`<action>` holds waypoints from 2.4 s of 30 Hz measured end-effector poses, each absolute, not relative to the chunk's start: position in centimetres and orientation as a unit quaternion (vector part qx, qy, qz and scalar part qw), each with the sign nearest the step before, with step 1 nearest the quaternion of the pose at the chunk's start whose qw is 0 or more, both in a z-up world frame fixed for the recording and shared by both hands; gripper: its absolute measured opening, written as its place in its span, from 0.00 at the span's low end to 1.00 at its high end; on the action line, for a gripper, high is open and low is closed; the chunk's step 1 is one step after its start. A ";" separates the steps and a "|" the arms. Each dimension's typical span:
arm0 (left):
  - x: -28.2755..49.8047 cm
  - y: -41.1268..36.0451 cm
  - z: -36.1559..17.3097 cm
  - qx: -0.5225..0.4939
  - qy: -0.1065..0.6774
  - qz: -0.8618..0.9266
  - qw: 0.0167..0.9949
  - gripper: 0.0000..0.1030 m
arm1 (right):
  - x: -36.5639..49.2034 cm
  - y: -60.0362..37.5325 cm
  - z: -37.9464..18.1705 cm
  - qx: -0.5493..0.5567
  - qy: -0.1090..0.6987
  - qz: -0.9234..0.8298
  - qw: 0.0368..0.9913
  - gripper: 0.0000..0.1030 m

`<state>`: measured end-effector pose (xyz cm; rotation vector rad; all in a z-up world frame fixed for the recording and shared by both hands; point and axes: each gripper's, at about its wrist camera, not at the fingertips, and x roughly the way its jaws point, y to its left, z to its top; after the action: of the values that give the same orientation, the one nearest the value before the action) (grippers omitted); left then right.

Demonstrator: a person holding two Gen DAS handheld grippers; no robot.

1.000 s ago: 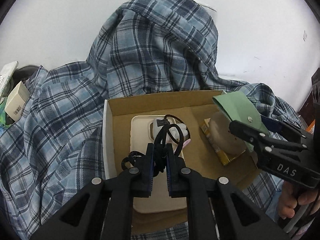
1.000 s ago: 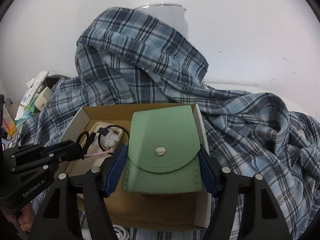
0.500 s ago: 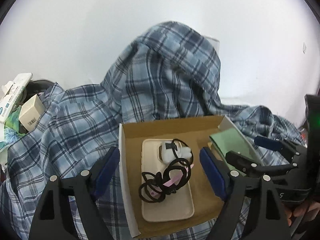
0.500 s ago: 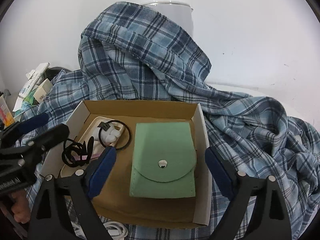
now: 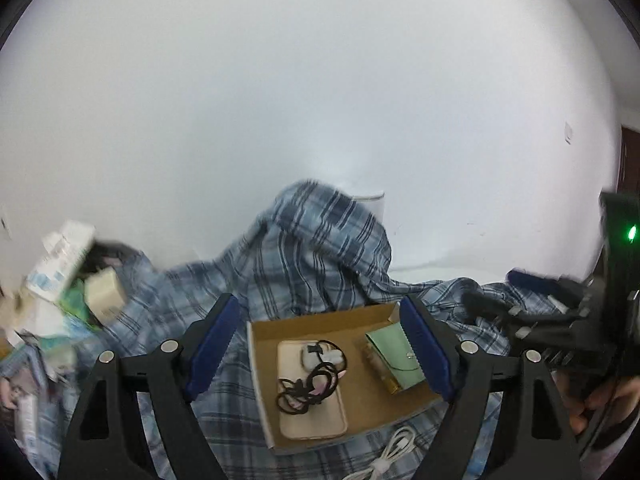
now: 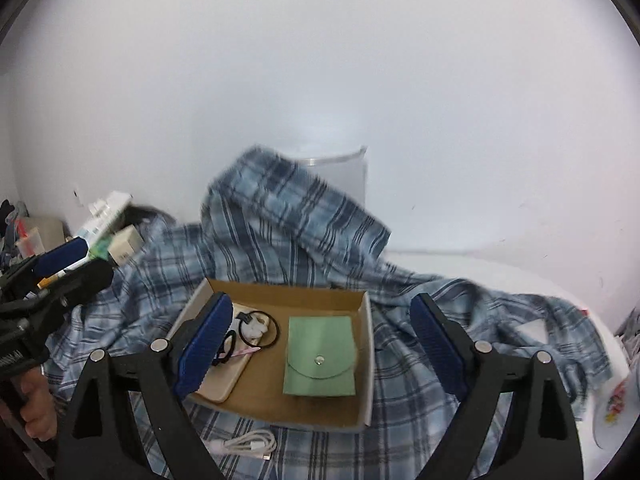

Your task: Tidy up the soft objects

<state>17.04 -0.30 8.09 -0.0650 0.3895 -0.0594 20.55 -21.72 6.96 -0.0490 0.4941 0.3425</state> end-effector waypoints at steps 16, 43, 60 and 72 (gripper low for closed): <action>6.2 -3.4 4.0 -0.005 0.149 -0.053 0.987 1.00 | 9.4 -26.7 2.9 -0.018 0.168 0.142 0.975 1.00; 7.1 -2.6 0.1 -0.039 0.195 -0.069 0.978 1.00 | 9.5 -27.2 -1.3 -0.021 0.203 0.137 0.969 1.00; 7.2 -2.5 0.0 -0.038 0.195 -0.070 0.978 1.00 | 9.8 -27.2 -1.5 -0.025 0.206 0.135 0.969 1.00; 7.1 -2.4 -0.1 -0.037 0.197 -0.070 0.977 1.00 | 10.0 -27.2 -1.7 -0.028 0.212 0.131 0.968 1.00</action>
<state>7.13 -2.43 -0.11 -0.0745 0.3960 -0.1417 10.00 -27.25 -1.67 -0.0558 0.4277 0.2650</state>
